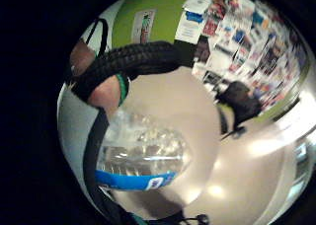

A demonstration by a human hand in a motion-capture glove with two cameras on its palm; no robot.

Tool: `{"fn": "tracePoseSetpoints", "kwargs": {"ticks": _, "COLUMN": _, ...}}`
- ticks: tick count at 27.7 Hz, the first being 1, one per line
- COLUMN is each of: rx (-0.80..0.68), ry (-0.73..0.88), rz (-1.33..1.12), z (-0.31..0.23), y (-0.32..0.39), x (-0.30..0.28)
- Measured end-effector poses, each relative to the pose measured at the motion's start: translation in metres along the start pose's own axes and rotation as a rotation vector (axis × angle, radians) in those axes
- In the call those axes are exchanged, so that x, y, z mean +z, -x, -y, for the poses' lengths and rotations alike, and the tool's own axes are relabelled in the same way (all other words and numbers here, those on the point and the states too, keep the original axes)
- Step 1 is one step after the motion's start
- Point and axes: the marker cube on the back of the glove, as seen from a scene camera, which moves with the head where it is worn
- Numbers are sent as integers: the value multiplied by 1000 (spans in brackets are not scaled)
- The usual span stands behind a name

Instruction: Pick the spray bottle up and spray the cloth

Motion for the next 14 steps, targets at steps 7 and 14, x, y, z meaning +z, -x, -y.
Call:
{"fn": "tracePoseSetpoints", "kwargs": {"ticks": 7, "rx": 255, "ry": 59, "rz": 488, "z": -18, "y": -22, "x": -7}}
{"fn": "tracePoseSetpoints", "kwargs": {"ticks": 14, "rx": 383, "ry": 133, "rz": 664, "z": -52, "y": -29, "x": 13}}
